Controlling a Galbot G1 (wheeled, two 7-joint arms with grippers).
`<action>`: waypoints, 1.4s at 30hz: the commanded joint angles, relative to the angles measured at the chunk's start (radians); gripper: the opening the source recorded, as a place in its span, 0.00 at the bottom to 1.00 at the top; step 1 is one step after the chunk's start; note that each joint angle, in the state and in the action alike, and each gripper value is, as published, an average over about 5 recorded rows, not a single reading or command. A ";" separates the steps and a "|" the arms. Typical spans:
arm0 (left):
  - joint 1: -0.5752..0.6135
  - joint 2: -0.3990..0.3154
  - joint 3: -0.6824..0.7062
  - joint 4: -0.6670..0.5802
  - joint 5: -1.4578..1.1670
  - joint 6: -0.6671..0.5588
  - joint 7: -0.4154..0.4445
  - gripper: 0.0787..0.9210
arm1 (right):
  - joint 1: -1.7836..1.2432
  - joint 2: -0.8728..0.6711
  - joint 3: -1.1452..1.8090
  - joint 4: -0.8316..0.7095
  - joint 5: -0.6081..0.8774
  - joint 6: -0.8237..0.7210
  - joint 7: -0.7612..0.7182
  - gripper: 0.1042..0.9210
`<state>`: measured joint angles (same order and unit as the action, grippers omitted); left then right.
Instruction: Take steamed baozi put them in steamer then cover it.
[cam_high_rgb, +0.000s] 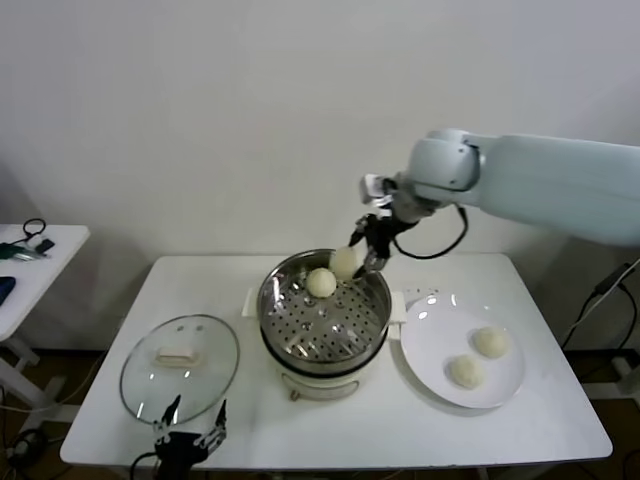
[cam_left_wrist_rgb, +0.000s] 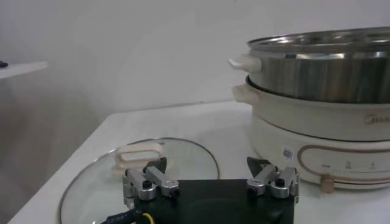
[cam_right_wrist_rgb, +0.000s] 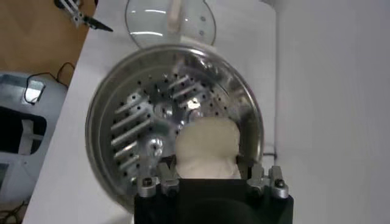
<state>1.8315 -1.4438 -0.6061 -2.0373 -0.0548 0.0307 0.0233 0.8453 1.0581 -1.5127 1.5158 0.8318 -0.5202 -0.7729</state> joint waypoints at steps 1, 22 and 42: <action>0.001 0.000 -0.001 0.002 -0.001 0.000 0.000 0.88 | -0.129 0.203 0.020 -0.050 0.025 -0.067 0.096 0.69; 0.002 -0.001 0.001 0.006 -0.001 0.004 0.000 0.88 | -0.348 0.288 0.064 -0.256 -0.129 -0.068 0.124 0.72; 0.000 -0.004 0.005 -0.007 0.002 0.010 0.004 0.88 | 0.228 -0.333 -0.221 0.106 -0.036 0.161 -0.235 0.88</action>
<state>1.8317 -1.4489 -0.6022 -2.0452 -0.0535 0.0405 0.0266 0.8504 1.0023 -1.5881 1.4744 0.7792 -0.4368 -0.8653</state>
